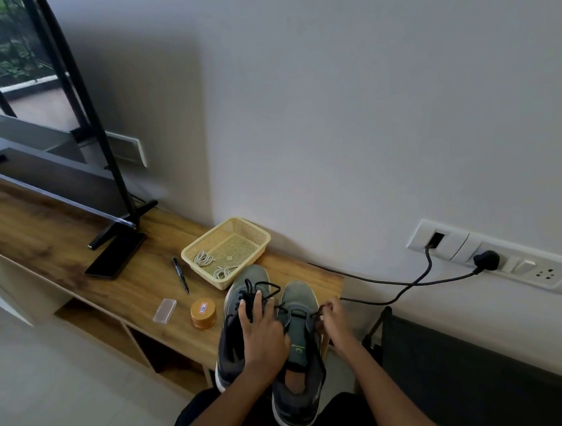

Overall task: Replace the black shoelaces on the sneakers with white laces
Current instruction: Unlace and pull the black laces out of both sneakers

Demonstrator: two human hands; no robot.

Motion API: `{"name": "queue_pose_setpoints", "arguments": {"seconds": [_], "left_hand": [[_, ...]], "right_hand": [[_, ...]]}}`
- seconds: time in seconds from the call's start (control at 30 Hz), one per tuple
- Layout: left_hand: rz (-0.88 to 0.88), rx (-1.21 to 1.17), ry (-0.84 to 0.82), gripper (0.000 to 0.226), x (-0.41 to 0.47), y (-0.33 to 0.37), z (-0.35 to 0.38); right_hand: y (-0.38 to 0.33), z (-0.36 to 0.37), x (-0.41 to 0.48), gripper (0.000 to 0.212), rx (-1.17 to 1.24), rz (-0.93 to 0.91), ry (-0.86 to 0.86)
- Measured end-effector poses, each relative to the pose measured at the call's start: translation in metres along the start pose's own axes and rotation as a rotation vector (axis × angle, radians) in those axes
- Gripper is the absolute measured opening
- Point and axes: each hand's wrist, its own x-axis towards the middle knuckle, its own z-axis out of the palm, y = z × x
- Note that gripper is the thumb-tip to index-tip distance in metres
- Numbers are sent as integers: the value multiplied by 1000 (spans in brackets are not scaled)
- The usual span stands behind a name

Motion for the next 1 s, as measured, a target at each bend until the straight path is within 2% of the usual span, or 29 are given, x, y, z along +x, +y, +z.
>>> {"name": "queue_pose_setpoints", "arguments": {"seconds": [0.1,0.17,0.23,0.3,0.33,0.4,0.5,0.6,0.7,0.77,1.0], "left_hand": [[-2,4,-2,38,0,-1,0],[-2,-4,3,38,1,-1,0],[-2,-16,8,39,1,-2,1],[-11,-20,4,41,1,-1,2],[-19,-20,0,43,1,-1,3],[-37,-22,-7,45,4,1,3],[-67,-27,-20,43,12,7,2],[-111,-30,-22,45,22,11,2],[-112,-51,-15,35,27,11,4],[-107,-77,-10,35,27,10,6],[-130,-115,23,37,23,11,13]], "right_hand": [[-6,-13,-6,30,518,290,-4],[-6,-29,-3,23,657,344,41],[-4,-43,1,17,669,358,183],[1,-54,5,21,501,313,382],[2,-54,5,20,372,246,427],[-2,-43,4,17,40,17,324],[-8,-12,4,15,-523,-254,19],[-6,10,8,22,-891,-387,-44],[-7,20,7,25,-1005,-500,28],[-7,24,8,23,-1017,-574,14],[6,30,16,14,-881,-581,2]]}}
